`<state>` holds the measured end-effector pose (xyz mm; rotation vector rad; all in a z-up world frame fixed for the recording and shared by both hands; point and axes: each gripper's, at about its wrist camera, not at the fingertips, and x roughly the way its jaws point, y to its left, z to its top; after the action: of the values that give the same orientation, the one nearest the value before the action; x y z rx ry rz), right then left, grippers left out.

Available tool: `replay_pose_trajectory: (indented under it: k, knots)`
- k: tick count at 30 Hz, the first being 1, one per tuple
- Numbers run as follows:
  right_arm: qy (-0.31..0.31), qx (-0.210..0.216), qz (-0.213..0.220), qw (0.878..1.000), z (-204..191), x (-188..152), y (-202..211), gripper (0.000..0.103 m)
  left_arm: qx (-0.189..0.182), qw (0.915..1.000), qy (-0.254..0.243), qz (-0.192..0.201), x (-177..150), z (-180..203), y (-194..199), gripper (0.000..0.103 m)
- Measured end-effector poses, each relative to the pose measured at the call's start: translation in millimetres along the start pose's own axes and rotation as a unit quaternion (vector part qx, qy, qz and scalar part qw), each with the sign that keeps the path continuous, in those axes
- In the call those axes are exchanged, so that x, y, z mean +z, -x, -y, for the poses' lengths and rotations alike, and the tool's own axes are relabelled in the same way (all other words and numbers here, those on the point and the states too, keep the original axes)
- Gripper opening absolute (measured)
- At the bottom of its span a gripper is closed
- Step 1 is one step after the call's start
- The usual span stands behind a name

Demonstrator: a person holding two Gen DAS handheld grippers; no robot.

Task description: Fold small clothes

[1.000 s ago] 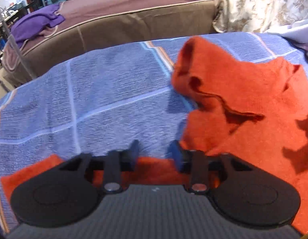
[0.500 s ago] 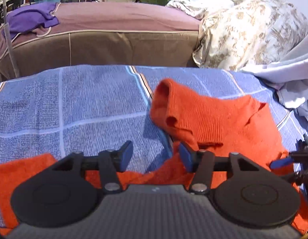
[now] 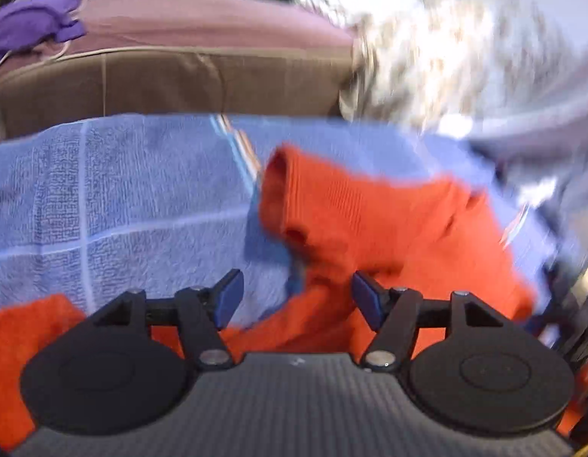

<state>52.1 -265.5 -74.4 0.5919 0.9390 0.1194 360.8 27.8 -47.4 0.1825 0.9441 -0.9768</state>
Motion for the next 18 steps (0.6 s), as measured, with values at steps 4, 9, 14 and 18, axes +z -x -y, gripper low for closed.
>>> replay_pose_trajectory:
  k: [4, 9, 14, 18]
  knots:
    - [-0.002, -0.003, 0.004, 1.0, 1, -3, 2, 0.103, 0.019, 0.9976, -0.059, -0.031, -14, 20, -18, 0.038]
    - [-0.003, -0.001, 0.006, 1.0, 0, -6, 5, 0.103, 0.06, 0.9969, -0.05, 0.001, -3, 16, 3, 0.017]
    - [-0.008, -0.002, 0.01, 1.0, 0, -11, 8, 0.103, 0.199, 0.9794, -0.016, 0.027, 15, -5, 28, 0.014]
    - [-0.003, -0.011, 0.014, 1.0, -4, -15, 9, 0.103, 0.316, 0.9474, -0.039, -0.027, 15, -21, 22, 0.017]
